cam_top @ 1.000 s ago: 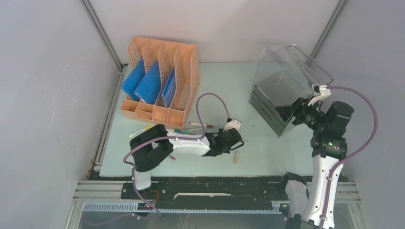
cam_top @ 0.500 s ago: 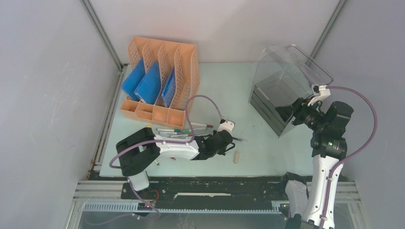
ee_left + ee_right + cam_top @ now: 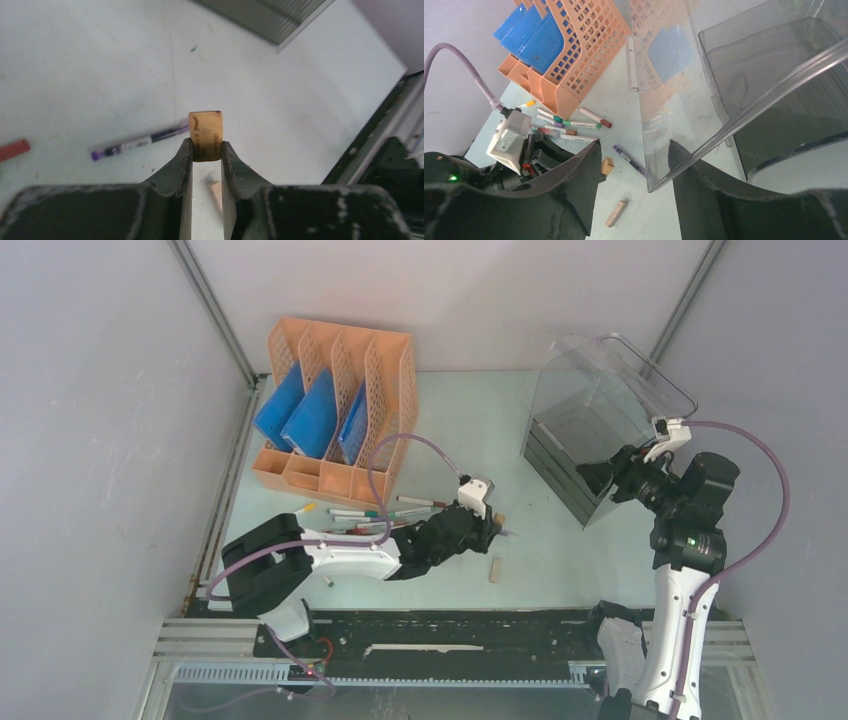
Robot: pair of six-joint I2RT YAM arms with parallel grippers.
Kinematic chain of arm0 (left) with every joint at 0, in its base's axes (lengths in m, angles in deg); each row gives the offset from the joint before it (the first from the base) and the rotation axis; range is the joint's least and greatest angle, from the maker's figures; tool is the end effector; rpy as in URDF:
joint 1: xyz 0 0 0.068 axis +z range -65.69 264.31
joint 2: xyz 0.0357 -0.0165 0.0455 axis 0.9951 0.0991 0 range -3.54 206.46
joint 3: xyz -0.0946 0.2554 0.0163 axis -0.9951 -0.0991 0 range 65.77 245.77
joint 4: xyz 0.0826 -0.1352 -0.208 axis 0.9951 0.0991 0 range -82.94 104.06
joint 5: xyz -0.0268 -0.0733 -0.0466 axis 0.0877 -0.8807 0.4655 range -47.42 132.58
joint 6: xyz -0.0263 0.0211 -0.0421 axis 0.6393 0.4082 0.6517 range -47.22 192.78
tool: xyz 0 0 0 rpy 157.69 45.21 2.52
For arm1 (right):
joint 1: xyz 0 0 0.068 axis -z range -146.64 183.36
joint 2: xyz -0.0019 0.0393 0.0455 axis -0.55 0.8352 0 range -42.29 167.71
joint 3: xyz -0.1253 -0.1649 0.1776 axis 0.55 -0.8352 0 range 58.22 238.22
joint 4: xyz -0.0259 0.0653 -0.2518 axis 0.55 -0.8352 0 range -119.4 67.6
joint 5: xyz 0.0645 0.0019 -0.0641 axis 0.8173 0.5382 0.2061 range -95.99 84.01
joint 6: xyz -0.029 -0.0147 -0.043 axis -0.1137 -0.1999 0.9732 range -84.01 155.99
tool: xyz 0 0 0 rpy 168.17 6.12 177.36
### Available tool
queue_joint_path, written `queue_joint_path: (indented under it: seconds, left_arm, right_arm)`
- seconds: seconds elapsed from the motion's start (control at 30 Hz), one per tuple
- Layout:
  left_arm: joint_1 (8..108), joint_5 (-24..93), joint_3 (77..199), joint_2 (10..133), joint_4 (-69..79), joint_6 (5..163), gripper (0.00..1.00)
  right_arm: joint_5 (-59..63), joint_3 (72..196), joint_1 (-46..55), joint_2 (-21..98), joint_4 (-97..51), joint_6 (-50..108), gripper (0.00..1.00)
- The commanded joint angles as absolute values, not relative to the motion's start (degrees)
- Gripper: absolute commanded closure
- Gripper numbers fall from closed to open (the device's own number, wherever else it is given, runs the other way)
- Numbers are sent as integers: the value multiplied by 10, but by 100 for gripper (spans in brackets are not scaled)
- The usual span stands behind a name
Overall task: Organize the desk
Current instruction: Pick up the stationery from the center of the board, then place the stationery in the drawer.
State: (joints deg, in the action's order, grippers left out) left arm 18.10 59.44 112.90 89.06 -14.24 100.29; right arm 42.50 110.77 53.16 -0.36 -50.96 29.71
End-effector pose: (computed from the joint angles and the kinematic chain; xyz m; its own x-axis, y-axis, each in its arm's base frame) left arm 0.1486 -0.3117 0.2004 -0.5016 0.0424 -0.8640 0.6059 0.7302 -0.3159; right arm 0.1466 -0.0245 0.3639 -0.3369 0.1983 -0.9204 -0.4116 0.8482 0.3334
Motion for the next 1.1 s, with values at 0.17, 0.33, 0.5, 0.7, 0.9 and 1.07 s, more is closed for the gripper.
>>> queue_joint_path:
  seconds: [0.17, 0.33, 0.5, 0.7, 0.9, 1.07]
  left_arm:
    - [236, 485, 1177, 943, -383, 1069, 100]
    - [309, 356, 1229, 1053, -514, 1285, 100]
    - [330, 318, 1310, 1134, -546, 1370, 100]
    - [330, 333, 1376, 1168, -504, 1379, 100]
    - [331, 348, 1433, 1197, -474, 1401, 100]
    - [332, 355, 1484, 1223, -449, 1421, 100]
  right_arm:
    - [432, 1120, 519, -15, -491, 310, 39]
    - [425, 1121, 512, -14, -493, 314, 39]
    - [417, 1122, 505, -14, -495, 316, 39]
    - [404, 1124, 492, -12, -497, 320, 39]
    - [397, 1127, 487, -11, -502, 323, 39]
    - [394, 1129, 485, -11, -503, 323, 39]
